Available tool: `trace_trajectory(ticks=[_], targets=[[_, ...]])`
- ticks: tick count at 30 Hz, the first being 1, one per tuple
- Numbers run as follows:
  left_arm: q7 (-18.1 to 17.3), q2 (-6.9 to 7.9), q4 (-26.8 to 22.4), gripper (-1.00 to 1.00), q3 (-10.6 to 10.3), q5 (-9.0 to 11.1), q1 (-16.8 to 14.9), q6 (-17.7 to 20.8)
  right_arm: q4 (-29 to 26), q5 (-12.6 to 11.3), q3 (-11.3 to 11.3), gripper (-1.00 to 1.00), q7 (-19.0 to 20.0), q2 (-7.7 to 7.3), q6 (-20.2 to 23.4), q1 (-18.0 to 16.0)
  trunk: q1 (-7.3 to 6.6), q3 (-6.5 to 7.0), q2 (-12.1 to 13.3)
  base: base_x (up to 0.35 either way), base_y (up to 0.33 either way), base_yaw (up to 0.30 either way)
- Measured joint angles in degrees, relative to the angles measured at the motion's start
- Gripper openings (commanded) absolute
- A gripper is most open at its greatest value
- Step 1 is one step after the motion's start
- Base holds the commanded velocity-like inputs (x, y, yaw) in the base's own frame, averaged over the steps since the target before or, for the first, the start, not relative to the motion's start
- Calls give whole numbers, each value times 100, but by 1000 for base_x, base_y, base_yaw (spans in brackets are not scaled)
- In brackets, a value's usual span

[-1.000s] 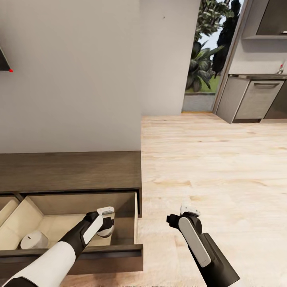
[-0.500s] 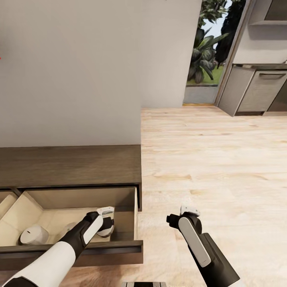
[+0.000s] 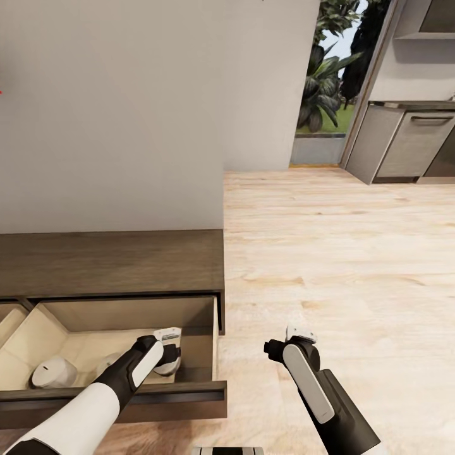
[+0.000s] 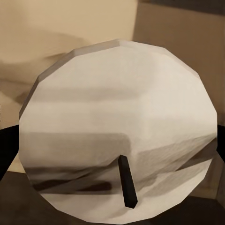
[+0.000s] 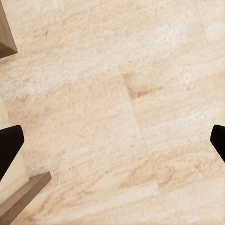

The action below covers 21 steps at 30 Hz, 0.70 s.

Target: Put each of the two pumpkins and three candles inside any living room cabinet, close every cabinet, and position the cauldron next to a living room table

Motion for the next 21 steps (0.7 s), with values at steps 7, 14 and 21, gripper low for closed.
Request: trace_trajectory(ticks=[7,14,21], targets=[[-1,2,3,-100,-8,1,2,0,-1,0,0,100,0,0,0,0,0,0,0,7,0,0],[-1,-5,2,-100,-8,2,2,-1,0,0,0,100,0,0,0,0,0,0,0,65,12,0],[0,-7,1,-100,-9,4,-2,-6,0,-9,0,100,0,0,0,0,3,-22,-1,2,0,0]])
